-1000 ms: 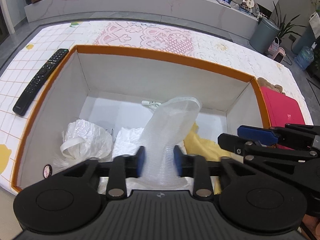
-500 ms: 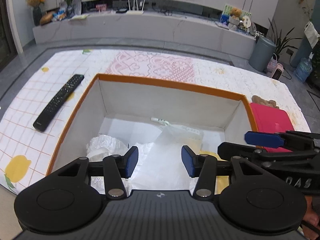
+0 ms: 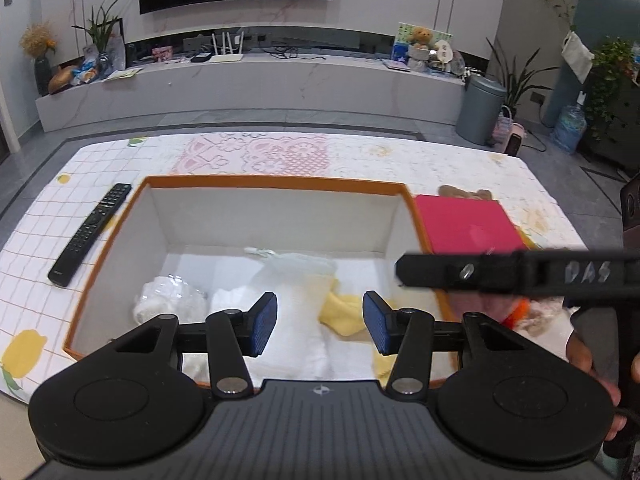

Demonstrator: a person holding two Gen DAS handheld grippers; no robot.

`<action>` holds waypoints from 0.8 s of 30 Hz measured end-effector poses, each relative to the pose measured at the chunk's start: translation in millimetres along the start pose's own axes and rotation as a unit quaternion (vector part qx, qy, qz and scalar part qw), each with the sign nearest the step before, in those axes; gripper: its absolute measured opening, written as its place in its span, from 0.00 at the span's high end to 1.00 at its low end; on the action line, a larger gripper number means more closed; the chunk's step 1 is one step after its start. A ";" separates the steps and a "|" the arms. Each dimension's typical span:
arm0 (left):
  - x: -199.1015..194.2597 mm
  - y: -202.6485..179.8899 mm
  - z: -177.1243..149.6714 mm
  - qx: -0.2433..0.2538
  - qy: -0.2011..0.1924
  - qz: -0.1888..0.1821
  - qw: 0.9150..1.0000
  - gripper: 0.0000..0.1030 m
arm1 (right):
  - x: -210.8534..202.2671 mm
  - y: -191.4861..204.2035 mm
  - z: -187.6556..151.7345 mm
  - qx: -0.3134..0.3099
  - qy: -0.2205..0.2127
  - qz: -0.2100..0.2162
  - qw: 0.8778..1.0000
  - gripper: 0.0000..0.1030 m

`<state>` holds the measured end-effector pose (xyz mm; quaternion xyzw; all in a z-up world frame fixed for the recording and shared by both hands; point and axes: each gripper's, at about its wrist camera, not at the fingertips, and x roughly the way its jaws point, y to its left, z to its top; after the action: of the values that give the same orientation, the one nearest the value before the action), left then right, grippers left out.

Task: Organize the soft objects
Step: 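Lower both items into the box and open both grippers, then move both tools toward the brown sponge and orange ball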

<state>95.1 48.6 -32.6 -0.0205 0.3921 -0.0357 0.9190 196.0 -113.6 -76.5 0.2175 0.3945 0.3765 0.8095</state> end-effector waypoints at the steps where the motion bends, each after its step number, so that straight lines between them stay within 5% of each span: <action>1: -0.3 -3.3 -1.8 0.002 0.001 -0.004 1.000 0.45 | -6.5 -4.3 -0.5 0.008 -0.006 0.006 1.000 0.34; 16: -5.6 -77.1 -13.1 0.073 -0.010 -0.053 0.996 0.45 | -100.2 -33.9 -10.3 -0.022 -0.010 -0.167 0.986 0.34; 24: 11.6 -127.4 -15.5 0.115 0.007 -0.073 0.991 0.45 | -142.1 -62.7 -20.9 0.014 -0.015 -0.264 0.964 0.34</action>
<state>85.5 -79.5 -43.4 0.0575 0.3891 -0.1475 0.9075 149.1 -262.4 -62.2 0.1223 0.4307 0.1403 0.8831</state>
